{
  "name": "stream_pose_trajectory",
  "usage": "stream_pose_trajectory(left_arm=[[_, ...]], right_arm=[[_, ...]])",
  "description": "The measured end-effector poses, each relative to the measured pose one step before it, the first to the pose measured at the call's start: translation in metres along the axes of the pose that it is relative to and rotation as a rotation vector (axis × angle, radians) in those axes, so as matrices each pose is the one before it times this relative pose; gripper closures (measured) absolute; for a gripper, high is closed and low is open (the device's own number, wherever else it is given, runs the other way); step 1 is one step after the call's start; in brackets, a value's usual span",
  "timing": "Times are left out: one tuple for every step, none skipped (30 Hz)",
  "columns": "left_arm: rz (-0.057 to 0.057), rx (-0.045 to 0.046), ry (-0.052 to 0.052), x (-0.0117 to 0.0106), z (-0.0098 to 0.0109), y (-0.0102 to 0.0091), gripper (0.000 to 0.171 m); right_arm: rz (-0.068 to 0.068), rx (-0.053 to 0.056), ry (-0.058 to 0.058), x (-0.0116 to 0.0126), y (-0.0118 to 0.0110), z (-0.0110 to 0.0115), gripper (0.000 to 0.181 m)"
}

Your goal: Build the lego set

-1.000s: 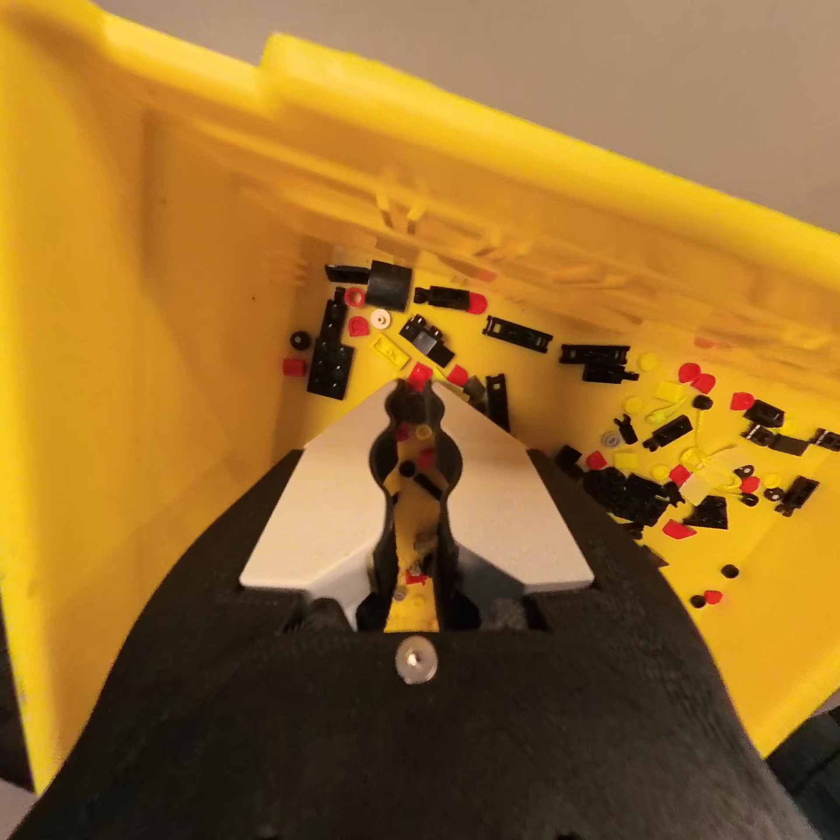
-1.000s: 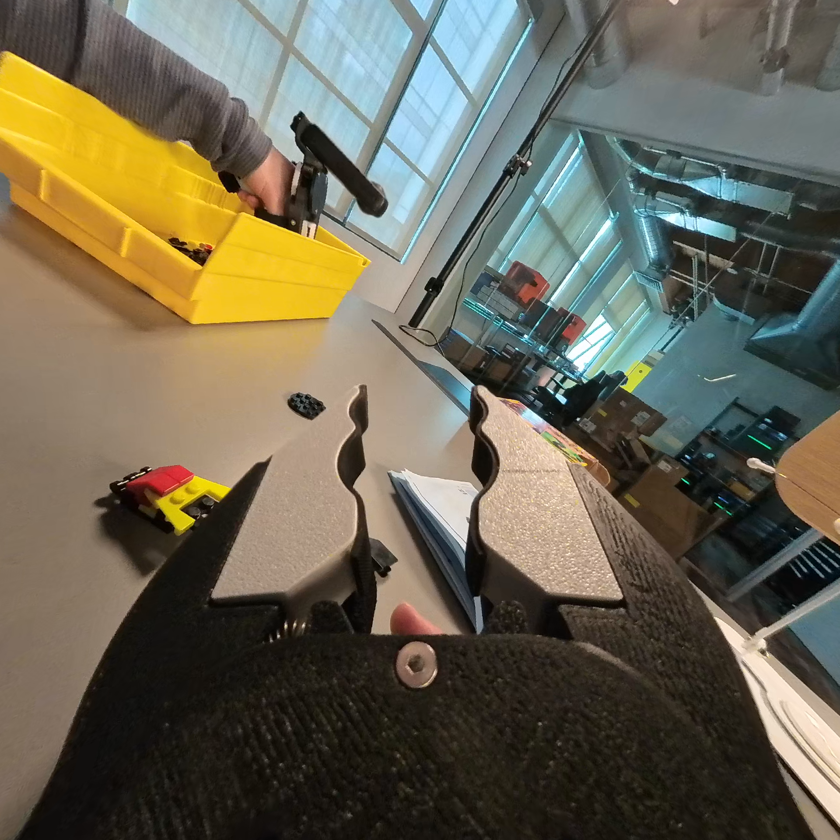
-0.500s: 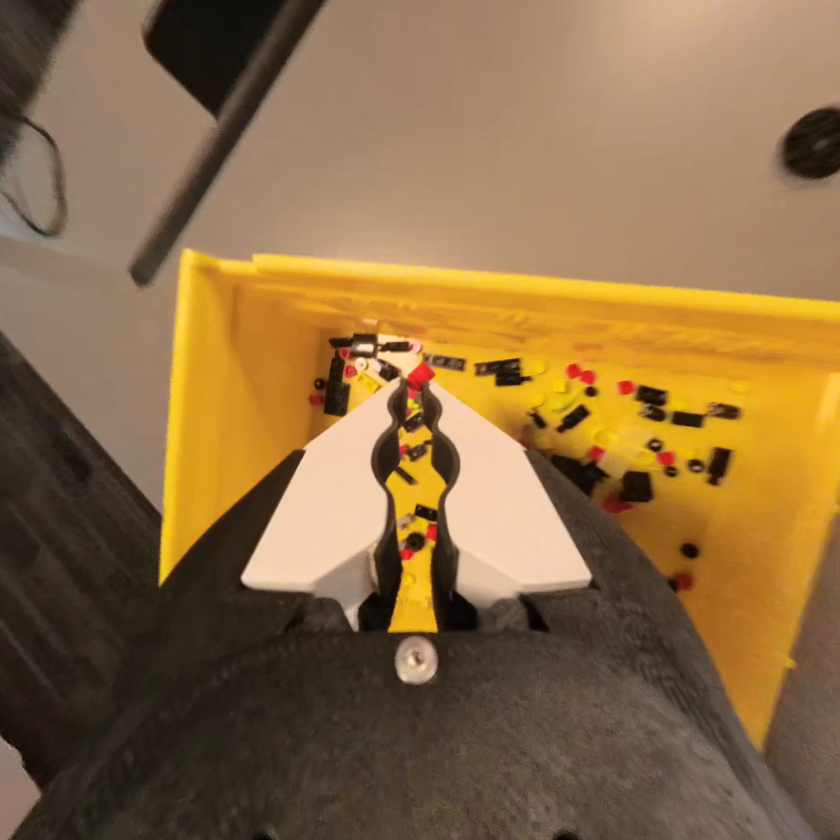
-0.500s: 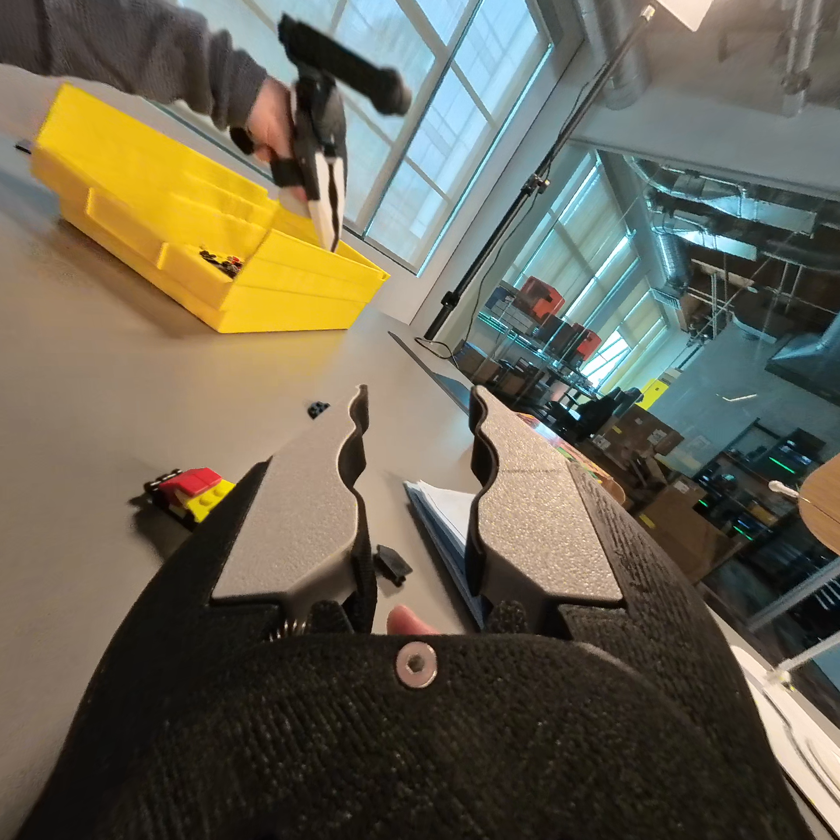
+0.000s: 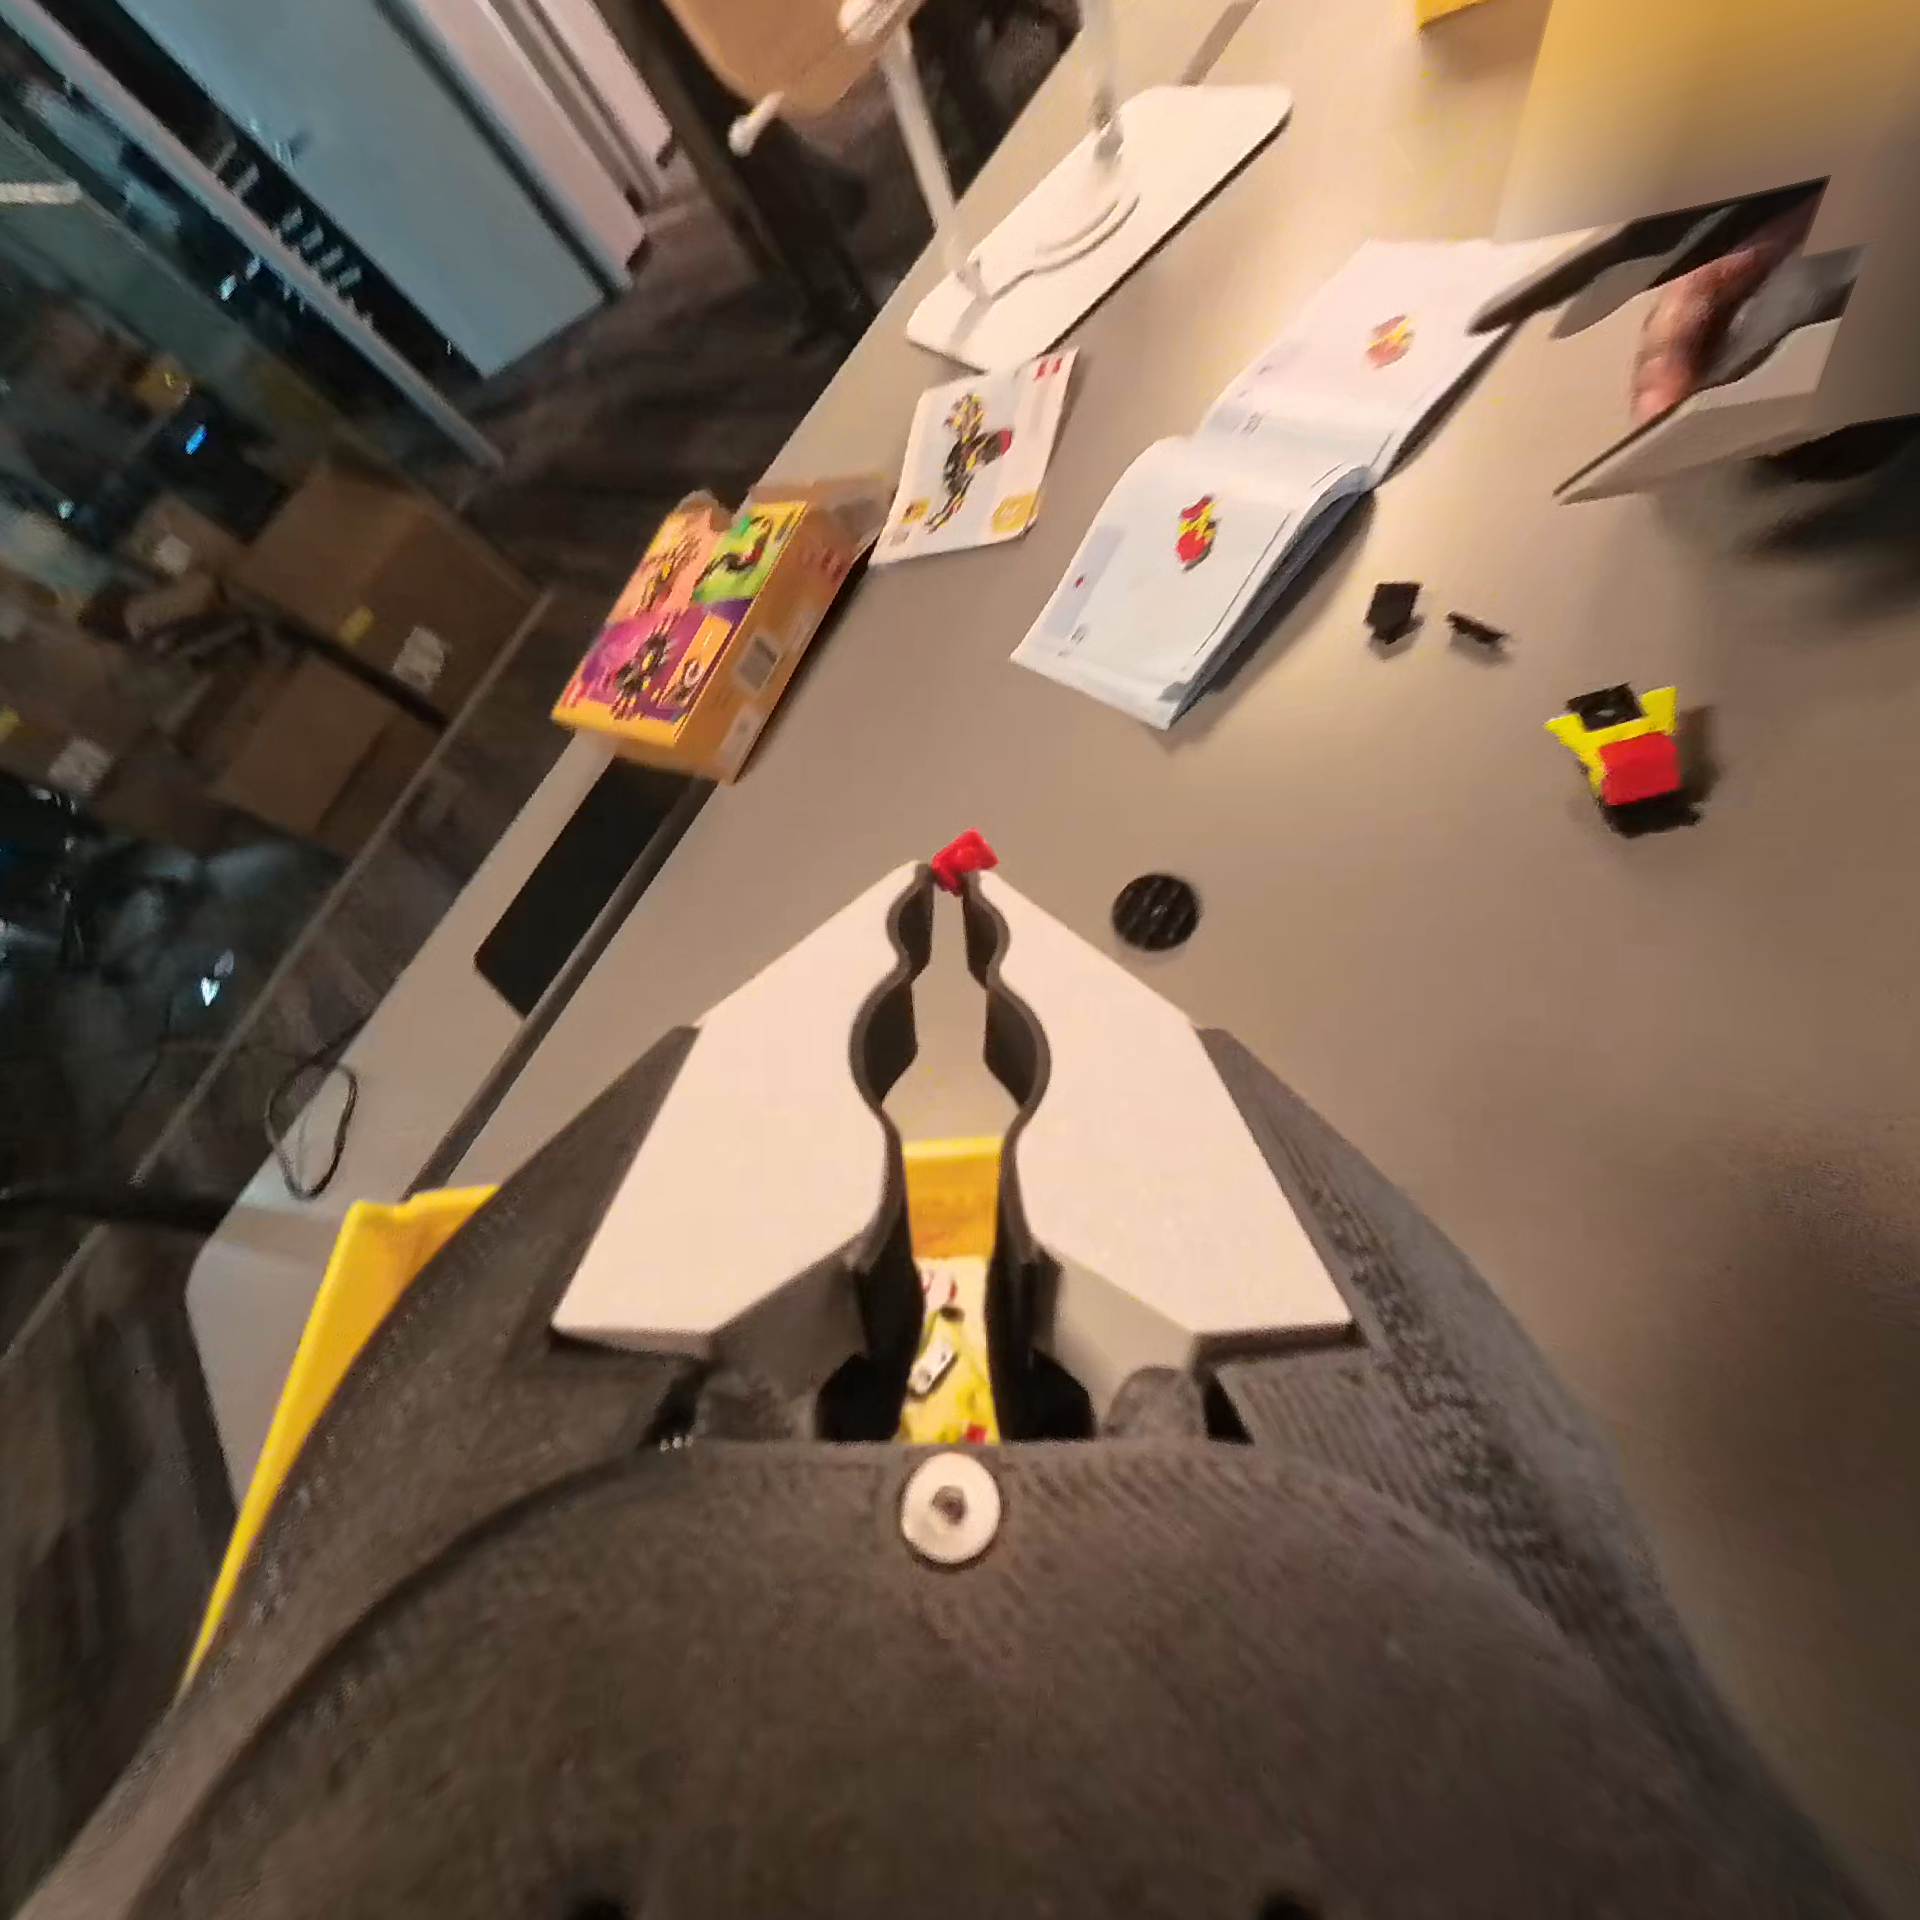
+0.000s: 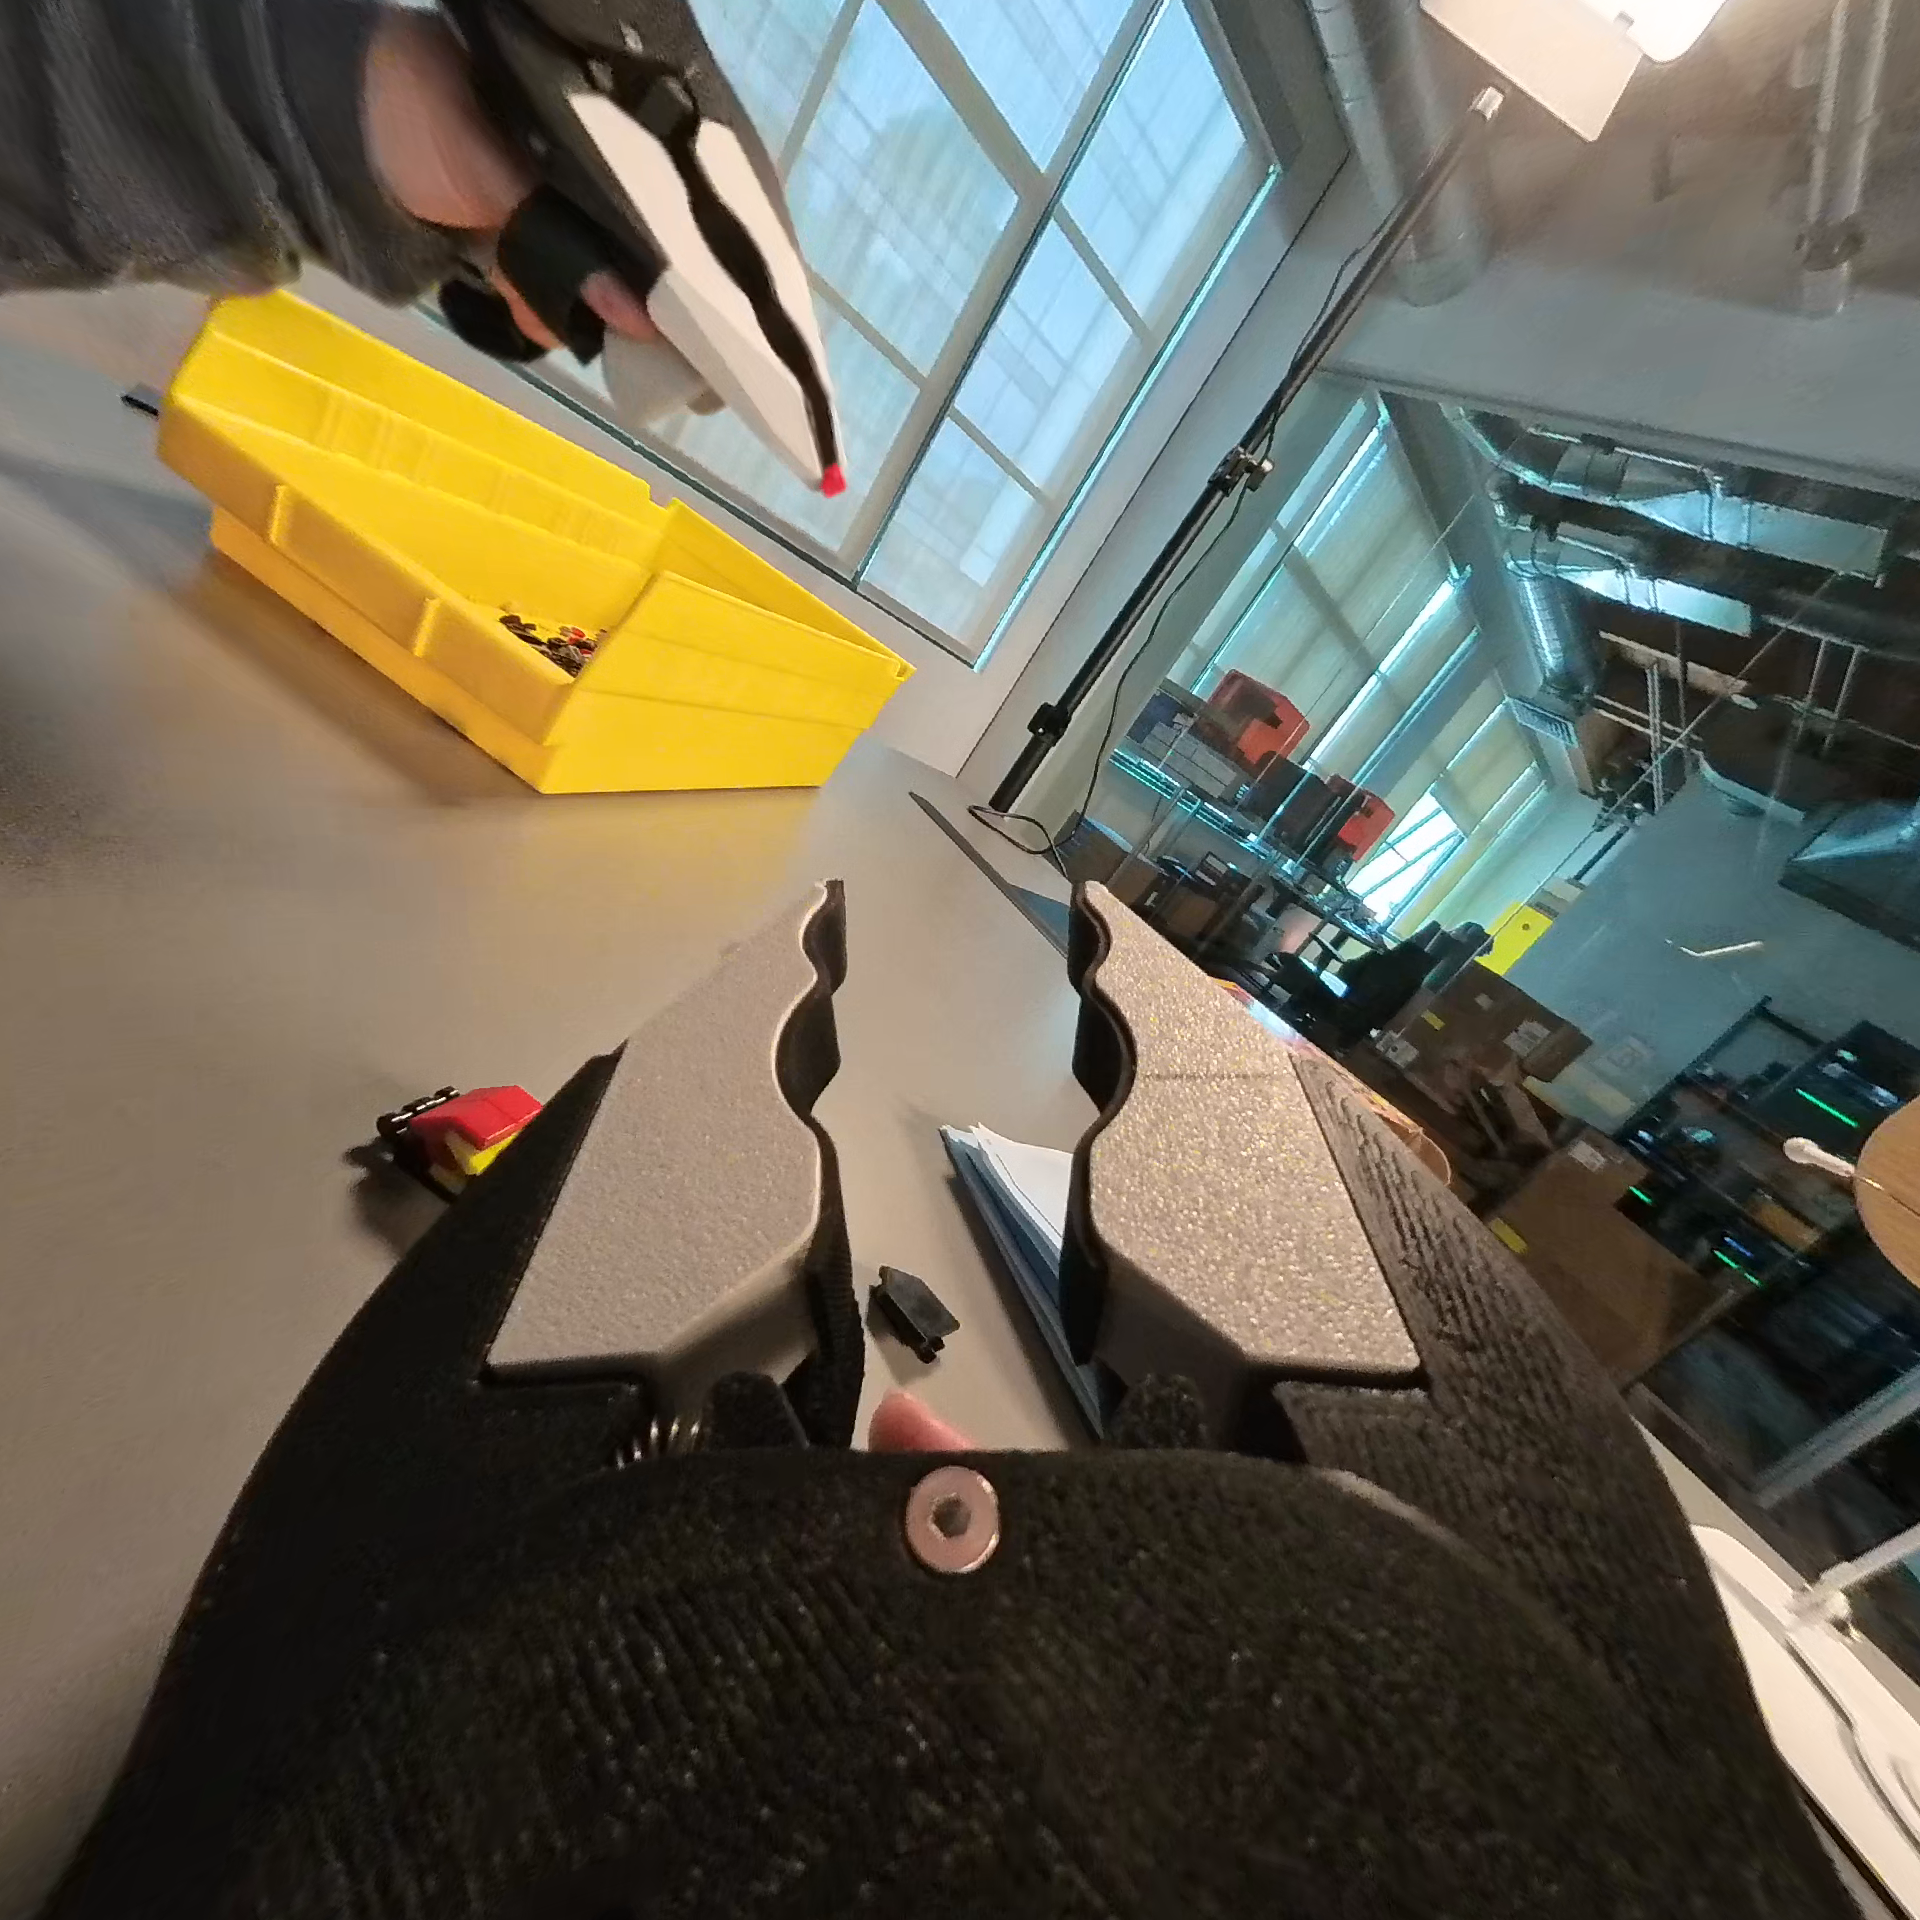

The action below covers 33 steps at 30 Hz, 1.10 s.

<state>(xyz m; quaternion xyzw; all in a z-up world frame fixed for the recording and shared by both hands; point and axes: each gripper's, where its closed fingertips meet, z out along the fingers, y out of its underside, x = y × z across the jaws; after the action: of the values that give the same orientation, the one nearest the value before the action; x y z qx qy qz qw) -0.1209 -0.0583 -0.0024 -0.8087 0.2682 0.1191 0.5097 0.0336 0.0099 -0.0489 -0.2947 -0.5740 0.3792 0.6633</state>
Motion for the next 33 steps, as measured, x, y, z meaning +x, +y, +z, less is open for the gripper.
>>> stream_pose_trajectory(left_arm=[[0.0106, 0.01609, 0.0015, 0.00585, 0.00398, -0.00208, 0.167], [0.005, 0.00771, -0.006, 0.00334, 0.00344, -0.00058, 0.167], [0.0069, -0.00044, 0.0022, 0.0036, 0.00296, 0.00071, 0.167], [0.0042, -0.00145, 0.0081, 0.00316, 0.00237, 0.00112, 0.167], [-0.0005, 0.00401, 0.0021, 0.00143, 0.00138, 0.00048, 0.167], [-0.0003, 0.00892, 0.0008, 0.00061, 0.00059, -0.00022, 0.167], [-0.0005, 0.00872, 0.0028, 0.00069, 0.00001, -0.00027, 0.167], [-0.0001, 0.00384, 0.0006, 0.00032, -0.00012, 0.00006, 0.167], [0.0034, 0.0013, -0.0023, 0.0, -0.00032, 0.00034, 0.167], [0.0057, 0.00189, -0.0047, -0.0002, -0.00042, 0.00014, 0.167], [0.006, 0.00308, -0.0036, 0.00008, -0.00045, -0.00019, 0.167], [0.0033, 0.00127, -0.0017, 0.0002, -0.00022, -0.00018, 0.167], [0.0023, 0.00182, 0.0015, 0.00063, -0.00014, -0.00036, 0.167], [0.0009, 0.00346, 0.0039, 0.00087, 0.00011, -0.00066, 0.167], [-0.0037, 0.00127, 0.0131, 0.00225, 0.00058, -0.00055, 0.167], [-0.0119, -0.00616, 0.0296, 0.00486, 0.00152, -0.00006, 0.167], [-0.021, -0.0199, 0.0557, 0.00932, 0.00308, 0.00124, 0.167], [-0.0311, -0.03599, 0.0883, 0.01498, 0.00515, 0.00255, 0.167], [-0.0327, -0.04831, 0.105, 0.01832, 0.00781, 0.00391, 0.167], [-0.0206, -0.06644, 0.1047, 0.0187, 0.01051, 0.00634, 0.167], [0.0018, -0.06031, 0.0769, 0.01478, 0.01219, 0.00545, 0.167], [0.0202, -0.04853, 0.0493, 0.01078, 0.0121, 0.00414, 0.167], [0.0221, -0.04699, 0.0285, 0.00711, 0.01095, 0.00385, 0.167], [0.0127, -0.03722, 0.0168, 0.00424, 0.0093, 0.00253, 0.167], [0.0007, -0.02737, 0.0225, 0.00426, 0.00781, 0.00143, 0.166], [-0.0078, -0.01704, 0.023, 0.00356, 0.00622, 0.00051, 0.166], [-0.012, -0.01669, 0.0194, 0.00253, 0.00473, 0.00112, 0.166], [-0.0109, -0.01906, 0.0097, 0.00104, 0.00353, 0.00207, 0.166], [-0.0041, -0.01929, 0.0009, -0.00018, 0.00262, 0.00253, 0.166], [0.0014, -0.01275, -0.0091, -0.00138, 0.00189, 0.00184, 0.166], [0.0021, -0.00699, -0.0124, -0.00193, 0.0013, 0.0012, 0.166], [-0.0015, -0.00112, -0.0074, -0.00131, 0.00112, 0.00047, 0.166], [-0.0031, 0.00548, 0.0055, 0.00039, 0.00101, -0.00018, 0.166]], right_arm=[[0.0009, -0.0003, -0.0002, -0.00104, -0.00079, -0.00105, 0.14], [0.0005, -0.0005, 0.0003, -0.00033, -0.00001, -0.00055, 0.14], [0.0004, 0.0003, 0.0001, 0.00013, -0.0001, -0.00017, 0.14], [0.0008, 0.0009, 0.0003, 0.00005, -0.00024, -0.00012, 0.14], [0.0014, 0.0001, -0.0003, -0.00007, -0.00013, -0.00017, 0.14], [0.001, -0.0001, -0.0003, -0.0001, -0.0002, 0.00003, 0.14], [0.0006, 0.0001, -0.0003, -0.00011, -0.00016, 0.00003, 0.14], [0.0007, 0.0, -0.0007, -0.00015, 0.00001, 0.0001, 0.14], [0.0, -0.0002, -0.0001, -0.00005, -0.00011, 0.00001, 0.14], [0.0005, -0.0004, -0.0001, -0.00011, -0.00022, 0.00001, 0.14], [0.0009, -0.0006, -0.0005, -0.0003, 0.00017, 0.00034, 0.14], [0.0002, -0.0007, -0.0001, 0.00004, 0.00018, 0.00015, 0.14], [-0.0001, -0.0007, 0.0003, 0.00013, 0.00017, 0.00005, 0.14], [-0.0001, -0.0006, 0.0002, 0.00012, 0.00016, 0.00005, 0.14], [-0.0005, -0.0004, 0.0003, 0.00007, 0.00008, 0.00007, 0.14], [-0.0006, 0.0, 0.0002, -0.00008, 0.00004, 0.00009, 0.14], [-0.0008, -0.0002, 0.0001, -0.00001, -0.00003, -0.00001, 0.141], [-0.0011, -0.0003, 0.0001, -0.00001, 0.0, 0.00008, 0.14], [-0.0011, -0.0001, -0.0002, -0.00018, 0.0, 0.00009, 0.141], [-0.0006, 0.0001, -0.0006, -0.00013, -0.00006, 0.00001, 0.141], [-0.0006, 0.0003, -0.0009, -0.00025, -0.00015, 0.00003, 0.141], [-0.0009, 0.0006, -0.0014, -0.00028, -0.00022, -0.00015, 0.141], [-0.0012, 0.0012, -0.0009, -0.00027, -0.0004, -0.00029, 0.141], [-0.0011, 0.0023, -0.0007, -0.0002, -0.00064, -0.0003, 0.141], [-0.0002, 0.0019, -0.0017, -0.00037, -0.00044, -0.00025, 0.141], [0.0001, 0.0012, -0.0023, -0.00044, -0.00039, -0.00009, 0.141], [-0.0009, 0.0011, -0.0019, -0.00058, -0.00034, -0.00021, 0.141], [-0.0018, 0.0013, -0.0018, -0.00046, -0.00042, -0.00009, 0.141], [-0.0023, 0.0009, -0.0025, -0.00057, -0.00027, -0.00003, 0.141], [-0.0027, -0.0002, -0.0027, -0.00061, -0.00022, 0.00011, 0.141], [-0.0027, -0.0006, -0.0021, -0.00056, 0.00004, 0.00005, 0.141], [-0.0019, -0.0004, -0.0018, -0.00051, -0.00006, 0.00008, 0.141], [-0.0008, -0.0003, -0.0011, -0.00027, -0.00007, -0.00001, 0.141]])
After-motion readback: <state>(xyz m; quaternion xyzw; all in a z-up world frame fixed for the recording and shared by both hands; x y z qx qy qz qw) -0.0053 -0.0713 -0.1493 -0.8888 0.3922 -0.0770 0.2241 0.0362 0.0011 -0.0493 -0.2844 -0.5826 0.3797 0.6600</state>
